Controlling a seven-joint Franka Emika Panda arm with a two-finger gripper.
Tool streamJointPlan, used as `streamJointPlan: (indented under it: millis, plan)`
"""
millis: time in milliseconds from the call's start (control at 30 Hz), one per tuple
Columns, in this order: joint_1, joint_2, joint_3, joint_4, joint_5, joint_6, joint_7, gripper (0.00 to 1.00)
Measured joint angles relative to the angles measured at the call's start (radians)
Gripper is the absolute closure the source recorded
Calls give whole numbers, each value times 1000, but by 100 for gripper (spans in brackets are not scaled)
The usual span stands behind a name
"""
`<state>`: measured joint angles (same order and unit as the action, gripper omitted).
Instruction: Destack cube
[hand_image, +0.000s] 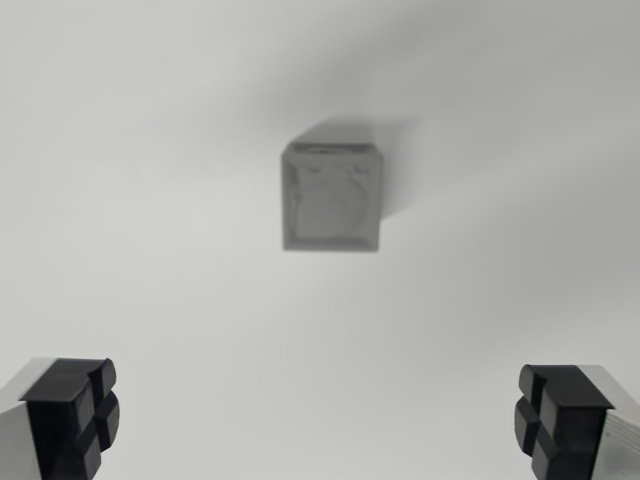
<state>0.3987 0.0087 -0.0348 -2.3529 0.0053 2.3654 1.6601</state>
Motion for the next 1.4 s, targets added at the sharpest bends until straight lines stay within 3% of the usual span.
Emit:
streamJointPlan:
  millis: [767,1400]
  plan:
    - [0,-106,0,81,-3,-186,3,0]
    - [0,-120,0,103,-4,-225,3,0]
